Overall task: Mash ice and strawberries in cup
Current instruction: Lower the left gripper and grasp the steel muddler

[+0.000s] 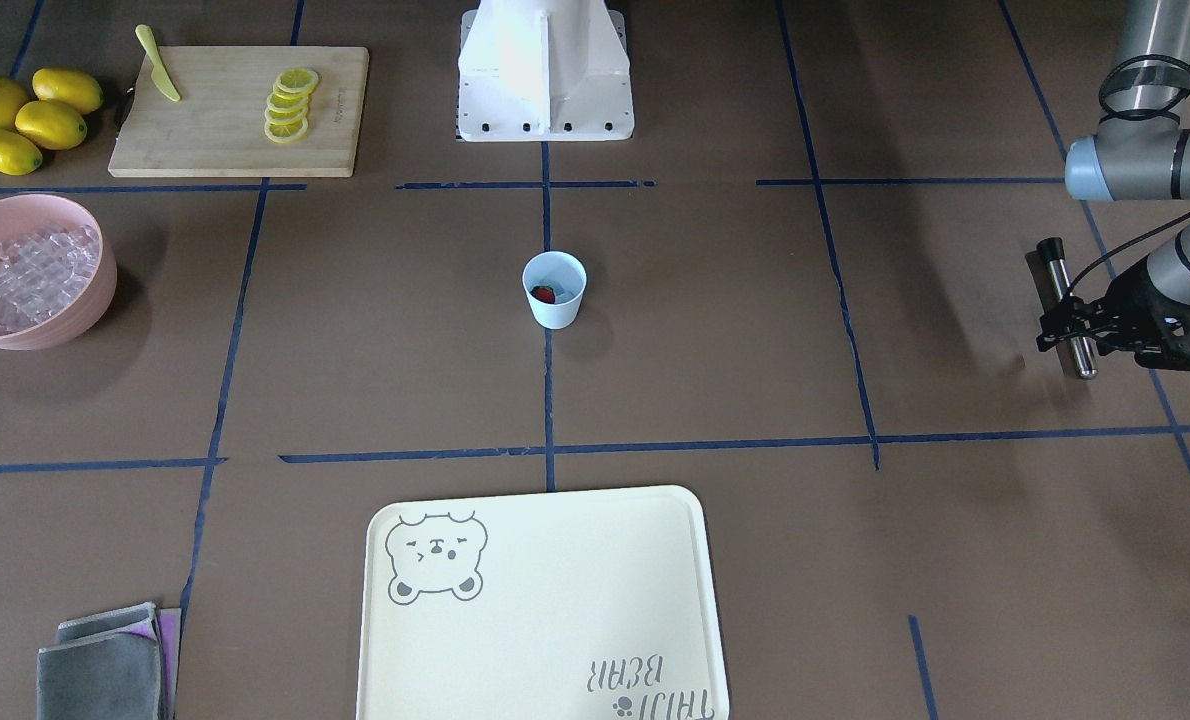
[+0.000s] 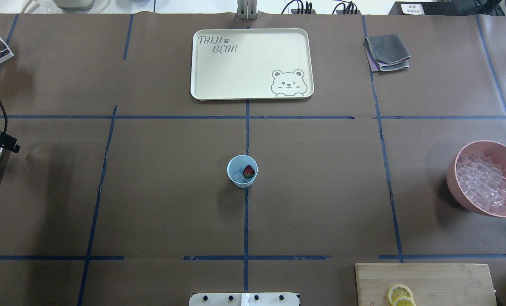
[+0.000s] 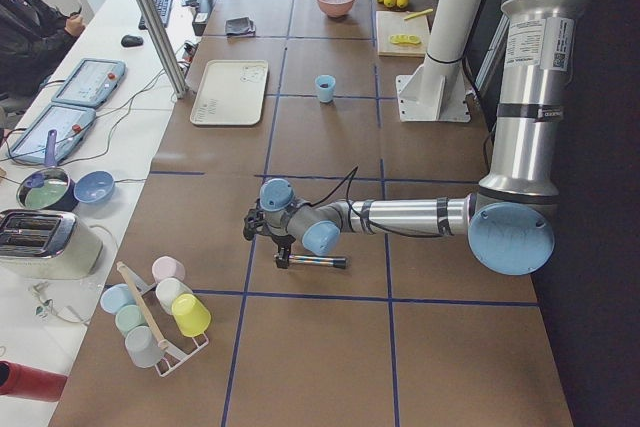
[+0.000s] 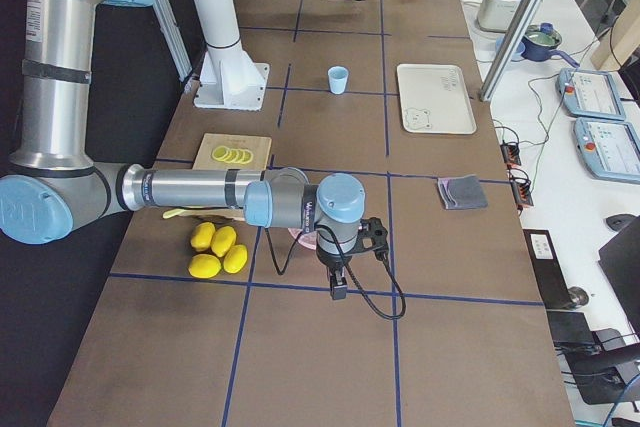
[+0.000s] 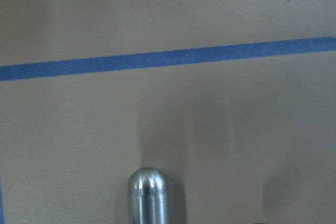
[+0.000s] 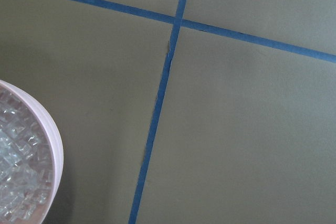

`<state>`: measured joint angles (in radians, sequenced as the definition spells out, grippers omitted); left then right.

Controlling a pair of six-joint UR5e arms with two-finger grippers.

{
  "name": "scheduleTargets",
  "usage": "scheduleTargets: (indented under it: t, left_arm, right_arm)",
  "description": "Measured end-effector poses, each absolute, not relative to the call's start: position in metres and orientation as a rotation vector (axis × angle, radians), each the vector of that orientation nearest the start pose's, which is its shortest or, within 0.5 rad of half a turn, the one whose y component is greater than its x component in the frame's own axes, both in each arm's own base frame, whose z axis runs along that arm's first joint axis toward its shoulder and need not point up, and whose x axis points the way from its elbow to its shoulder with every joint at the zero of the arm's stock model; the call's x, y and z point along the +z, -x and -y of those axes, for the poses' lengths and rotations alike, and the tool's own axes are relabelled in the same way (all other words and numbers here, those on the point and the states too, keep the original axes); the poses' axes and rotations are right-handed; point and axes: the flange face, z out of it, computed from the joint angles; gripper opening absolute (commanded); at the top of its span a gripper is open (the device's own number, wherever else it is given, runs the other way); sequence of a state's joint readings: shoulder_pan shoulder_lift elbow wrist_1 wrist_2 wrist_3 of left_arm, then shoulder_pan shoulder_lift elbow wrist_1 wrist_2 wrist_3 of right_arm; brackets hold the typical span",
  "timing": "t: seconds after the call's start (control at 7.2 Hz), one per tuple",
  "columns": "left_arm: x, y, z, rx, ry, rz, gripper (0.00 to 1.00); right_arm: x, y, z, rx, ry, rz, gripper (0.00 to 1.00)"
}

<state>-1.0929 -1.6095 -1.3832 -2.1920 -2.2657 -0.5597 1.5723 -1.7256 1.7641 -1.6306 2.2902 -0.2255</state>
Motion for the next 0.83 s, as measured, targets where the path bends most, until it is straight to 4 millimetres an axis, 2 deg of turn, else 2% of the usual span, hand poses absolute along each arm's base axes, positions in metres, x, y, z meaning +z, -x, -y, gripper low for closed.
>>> scheduleTargets:
  t: [0.69, 0.83]
  left_arm:
    - [0.679, -0.178, 0.495, 0.089, -0.041, -0.806, 0.85]
    - [0.681, -0.178, 0.495, 0.088, -0.038, -0.804, 0.82]
  right_arm:
    - [0.644, -0.068, 0.424, -0.207, -0.063, 0.720, 0.99]
    - [0.644, -0.068, 0.424, -0.207, -0.063, 0.720, 0.99]
